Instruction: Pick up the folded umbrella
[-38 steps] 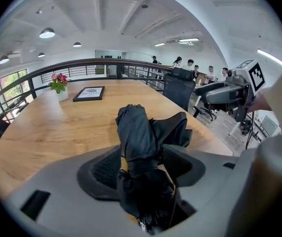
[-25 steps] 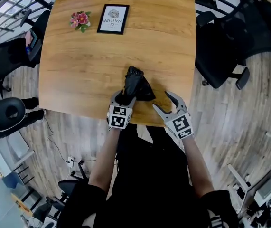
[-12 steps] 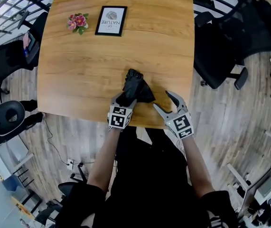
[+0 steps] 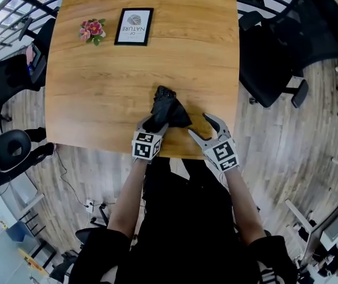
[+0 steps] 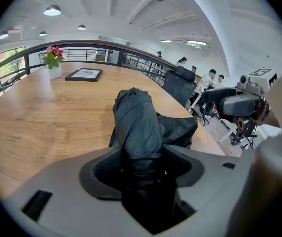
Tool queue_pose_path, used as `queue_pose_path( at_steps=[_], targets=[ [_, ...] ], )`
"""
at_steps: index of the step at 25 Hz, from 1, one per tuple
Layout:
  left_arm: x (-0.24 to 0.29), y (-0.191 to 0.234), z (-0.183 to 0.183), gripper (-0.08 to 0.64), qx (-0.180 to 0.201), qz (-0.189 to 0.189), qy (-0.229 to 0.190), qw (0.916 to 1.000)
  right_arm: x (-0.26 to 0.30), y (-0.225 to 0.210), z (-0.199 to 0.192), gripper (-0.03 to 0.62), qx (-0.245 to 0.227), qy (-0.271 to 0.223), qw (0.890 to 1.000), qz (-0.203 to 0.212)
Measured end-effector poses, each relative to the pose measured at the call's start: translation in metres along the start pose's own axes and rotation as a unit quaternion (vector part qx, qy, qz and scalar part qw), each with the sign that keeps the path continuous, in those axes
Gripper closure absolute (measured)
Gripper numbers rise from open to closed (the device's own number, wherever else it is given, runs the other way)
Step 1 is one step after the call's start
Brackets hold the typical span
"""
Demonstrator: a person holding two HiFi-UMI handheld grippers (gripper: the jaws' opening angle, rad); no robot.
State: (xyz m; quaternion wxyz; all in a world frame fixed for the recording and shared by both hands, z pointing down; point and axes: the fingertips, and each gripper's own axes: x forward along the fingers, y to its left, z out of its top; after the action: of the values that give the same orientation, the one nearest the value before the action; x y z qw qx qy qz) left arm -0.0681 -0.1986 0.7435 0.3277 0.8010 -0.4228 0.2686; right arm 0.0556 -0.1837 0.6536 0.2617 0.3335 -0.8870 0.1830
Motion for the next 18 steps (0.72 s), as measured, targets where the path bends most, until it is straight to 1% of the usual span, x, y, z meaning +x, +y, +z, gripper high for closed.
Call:
queue_pose_path(
  at_steps=[6, 13, 18],
  targets=[
    [-0.001, -0.001, 0.000, 0.302, 0.002, 0.001, -0.002, 1.0000, -0.003, -0.001, 0.004, 0.288, 0.002, -0.008, 1.000, -0.004],
    [-0.001, -0.007, -0.002, 0.310, 0.039, 0.000, 0.005, 0.9992, -0.005, -0.002, 0.002, 0.287, 0.001, -0.006, 1.000, -0.008],
    [-0.005, -0.014, -0.004, 0.311, 0.045, -0.005, 0.006, 0.9989, -0.006, 0.000, 0.005, 0.287, 0.004, -0.010, 1.000, -0.011]
  ],
)
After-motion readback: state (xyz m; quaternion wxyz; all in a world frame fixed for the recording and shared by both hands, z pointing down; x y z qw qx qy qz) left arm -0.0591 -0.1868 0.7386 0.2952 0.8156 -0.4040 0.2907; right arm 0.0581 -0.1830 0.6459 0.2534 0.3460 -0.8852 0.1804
